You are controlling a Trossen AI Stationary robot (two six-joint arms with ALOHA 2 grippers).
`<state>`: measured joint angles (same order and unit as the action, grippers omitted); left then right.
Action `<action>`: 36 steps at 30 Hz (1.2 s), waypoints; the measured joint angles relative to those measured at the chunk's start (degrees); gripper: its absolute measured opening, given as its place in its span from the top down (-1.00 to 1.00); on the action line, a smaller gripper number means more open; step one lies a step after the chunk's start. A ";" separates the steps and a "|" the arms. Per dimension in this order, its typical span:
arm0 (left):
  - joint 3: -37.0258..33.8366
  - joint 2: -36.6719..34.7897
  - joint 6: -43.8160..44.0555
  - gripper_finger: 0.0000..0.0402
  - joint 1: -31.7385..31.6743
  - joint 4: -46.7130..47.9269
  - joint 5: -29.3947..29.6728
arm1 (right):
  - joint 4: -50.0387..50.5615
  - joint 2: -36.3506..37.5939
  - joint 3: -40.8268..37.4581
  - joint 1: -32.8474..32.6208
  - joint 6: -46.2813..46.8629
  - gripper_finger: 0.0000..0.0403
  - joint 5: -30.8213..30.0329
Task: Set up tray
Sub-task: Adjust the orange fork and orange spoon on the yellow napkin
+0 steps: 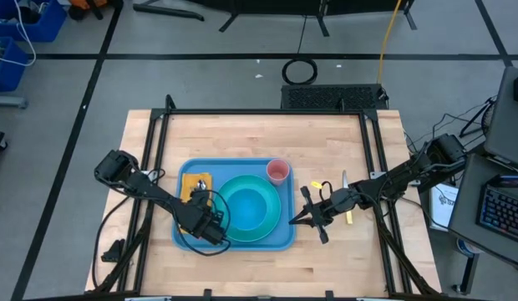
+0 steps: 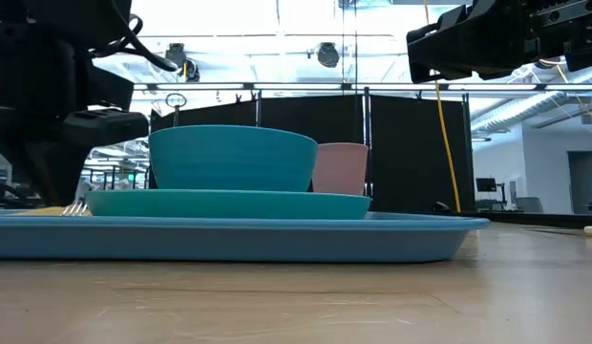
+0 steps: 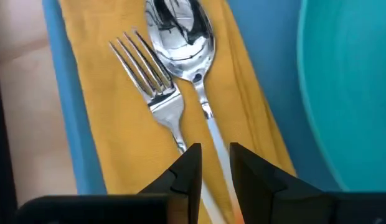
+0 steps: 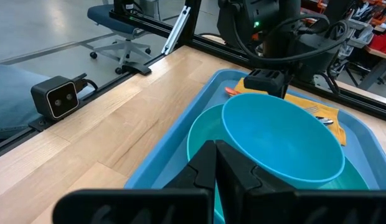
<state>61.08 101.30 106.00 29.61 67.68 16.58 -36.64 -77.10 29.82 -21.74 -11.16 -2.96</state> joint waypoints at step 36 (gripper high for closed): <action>-8.45 -0.39 5.26 0.56 0.99 -8.09 -4.87 | 0.08 0.01 0.00 0.00 0.37 1.00 0.00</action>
<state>52.63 100.90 111.26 30.59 59.58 11.71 -36.57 -77.09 29.82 -21.74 -10.79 -2.96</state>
